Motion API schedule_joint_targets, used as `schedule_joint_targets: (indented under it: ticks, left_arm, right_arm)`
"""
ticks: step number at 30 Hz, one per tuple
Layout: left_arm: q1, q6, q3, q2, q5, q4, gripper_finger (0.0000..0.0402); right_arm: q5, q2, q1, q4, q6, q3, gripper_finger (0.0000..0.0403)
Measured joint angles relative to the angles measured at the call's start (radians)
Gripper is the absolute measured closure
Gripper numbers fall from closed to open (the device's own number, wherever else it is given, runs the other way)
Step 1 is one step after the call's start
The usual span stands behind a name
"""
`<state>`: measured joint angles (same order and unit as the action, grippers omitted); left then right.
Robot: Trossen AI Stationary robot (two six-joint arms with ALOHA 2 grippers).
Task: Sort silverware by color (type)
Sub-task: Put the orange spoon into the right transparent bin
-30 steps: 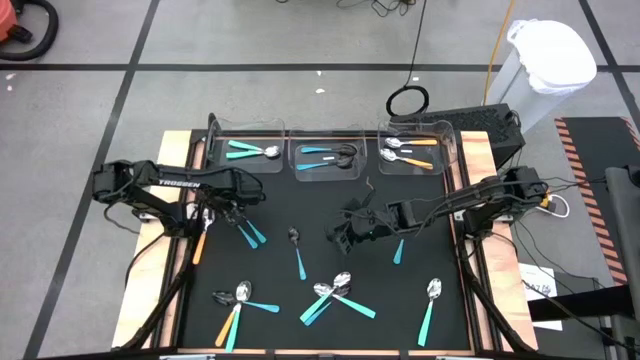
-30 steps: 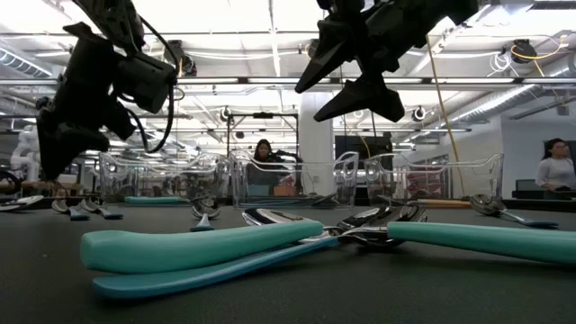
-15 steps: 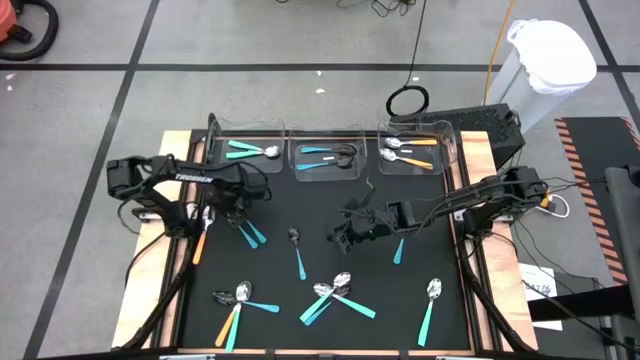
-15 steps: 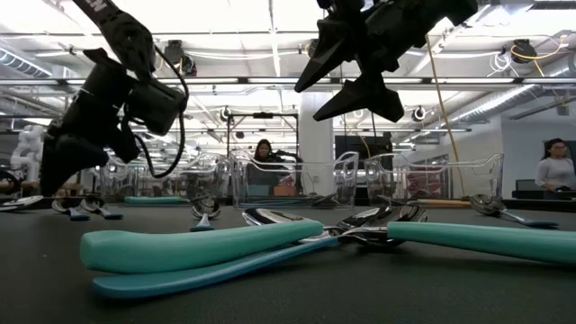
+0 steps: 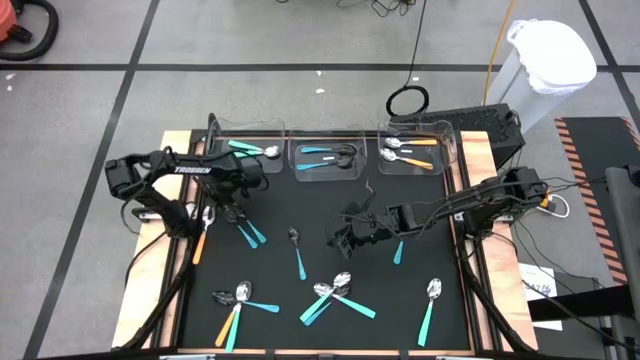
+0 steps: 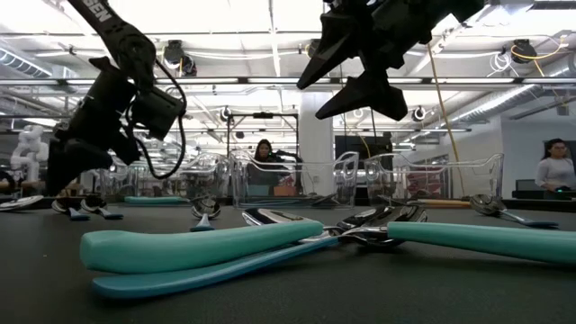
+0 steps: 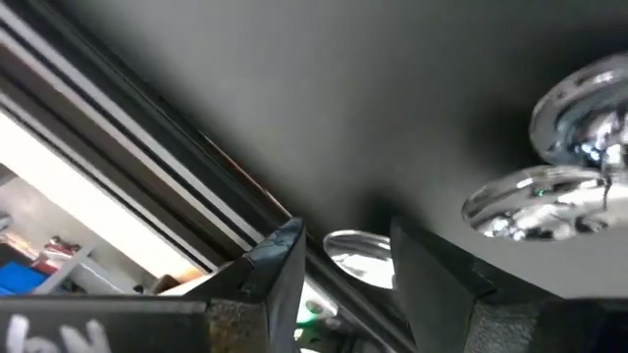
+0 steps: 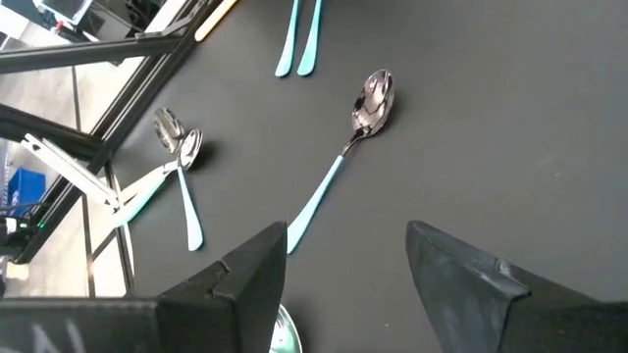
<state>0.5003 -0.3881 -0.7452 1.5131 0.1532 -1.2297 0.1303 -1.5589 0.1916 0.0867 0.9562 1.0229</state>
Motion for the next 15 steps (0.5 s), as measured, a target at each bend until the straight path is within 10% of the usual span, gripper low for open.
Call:
schedule_joint_targets:
  ticks: [15]
  left_arm:
    - [0.128, 0.235, 0.033, 0.000, -0.141, 0.038, 0.0247]
  right_arm:
    - [0.027, 0.000, 0.054, 0.000, 0.008, 0.000, 0.0198]
